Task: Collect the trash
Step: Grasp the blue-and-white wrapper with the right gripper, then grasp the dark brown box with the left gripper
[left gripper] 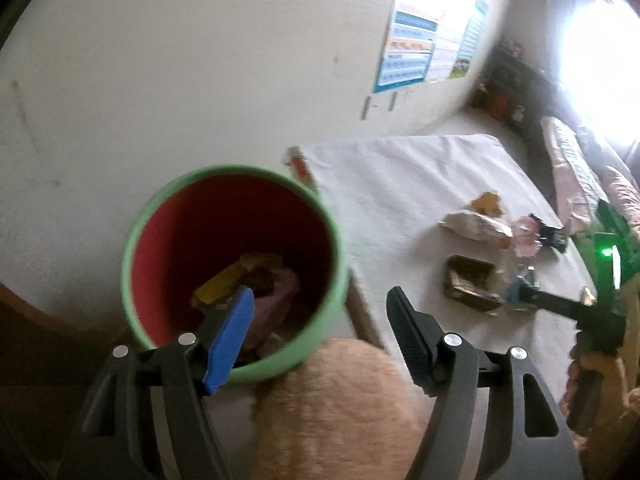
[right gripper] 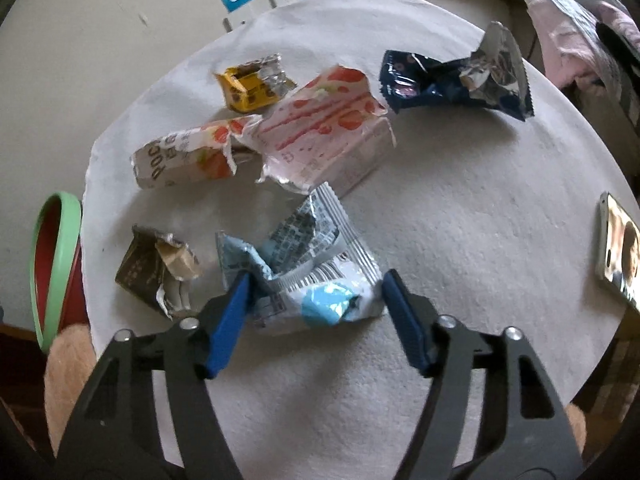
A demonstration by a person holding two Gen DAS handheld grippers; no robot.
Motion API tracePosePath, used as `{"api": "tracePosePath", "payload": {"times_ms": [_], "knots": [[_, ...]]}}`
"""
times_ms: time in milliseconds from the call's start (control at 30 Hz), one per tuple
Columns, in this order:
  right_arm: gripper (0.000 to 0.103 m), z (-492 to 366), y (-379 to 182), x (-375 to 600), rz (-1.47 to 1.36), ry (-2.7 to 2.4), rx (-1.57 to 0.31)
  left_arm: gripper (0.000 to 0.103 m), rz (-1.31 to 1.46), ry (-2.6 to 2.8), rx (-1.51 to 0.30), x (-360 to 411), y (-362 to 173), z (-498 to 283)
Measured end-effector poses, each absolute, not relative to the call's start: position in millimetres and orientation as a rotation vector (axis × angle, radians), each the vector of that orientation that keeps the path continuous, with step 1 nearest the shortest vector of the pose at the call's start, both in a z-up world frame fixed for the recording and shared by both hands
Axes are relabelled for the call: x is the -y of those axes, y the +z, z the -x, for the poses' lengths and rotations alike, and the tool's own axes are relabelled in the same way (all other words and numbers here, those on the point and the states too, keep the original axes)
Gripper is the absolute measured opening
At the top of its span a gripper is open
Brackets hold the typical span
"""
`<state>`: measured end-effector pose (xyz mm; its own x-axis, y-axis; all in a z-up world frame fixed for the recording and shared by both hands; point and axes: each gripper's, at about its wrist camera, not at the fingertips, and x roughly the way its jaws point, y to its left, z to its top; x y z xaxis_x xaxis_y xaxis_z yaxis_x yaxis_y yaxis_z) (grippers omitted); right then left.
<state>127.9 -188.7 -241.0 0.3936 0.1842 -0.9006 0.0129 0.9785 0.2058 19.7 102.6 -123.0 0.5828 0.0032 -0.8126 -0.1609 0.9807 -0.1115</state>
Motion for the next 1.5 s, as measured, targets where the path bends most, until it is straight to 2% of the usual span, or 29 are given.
{"api": "tracePosePath", "payload": {"times_ms": [67, 167, 367, 567, 900, 1100, 1233, 1300, 1333, 1500], "knots": [[0.048, -126, -239, 193, -0.205, 0.127, -1.156, 0.066, 0.187, 0.056, -0.955, -90, -123, -25], [0.044, -113, -228, 203, -0.290, 0.170, -1.130, 0.066, 0.165, -0.013, -0.977, -62, -126, -37], [0.044, -65, -193, 209, -0.269, 0.225, -1.029, 0.067, 0.121, -0.104, -1.036, -9, -145, -69], [0.045, -32, -200, 209, -0.239, 0.238, -1.023, 0.070, 0.266, -0.011, -1.119, 10, -179, -104], [0.045, -36, -206, 220, -0.301, 0.257, -1.004, 0.079, 0.242, 0.082, -1.176, 38, -197, -147], [0.047, -35, -208, 227, -0.336, 0.260, -0.998, 0.079, 0.163, 0.035, -1.281, 61, -218, -141], [0.047, -35, -210, 229, -0.356, 0.263, -1.002, 0.079, 0.181, 0.017, -1.284, 64, -223, -129], [0.047, -36, -211, 230, -0.362, 0.264, -1.002, 0.077, 0.175, 0.021, -1.264, 62, -221, -127], [0.047, -36, -211, 231, -0.364, 0.265, -1.002, 0.070, 0.172, 0.019, -1.256, 61, -220, -126], [0.047, -38, -213, 231, -0.370, 0.265, -1.009, 0.067, 0.154, -0.003, -1.230, 58, -216, -124]]}}
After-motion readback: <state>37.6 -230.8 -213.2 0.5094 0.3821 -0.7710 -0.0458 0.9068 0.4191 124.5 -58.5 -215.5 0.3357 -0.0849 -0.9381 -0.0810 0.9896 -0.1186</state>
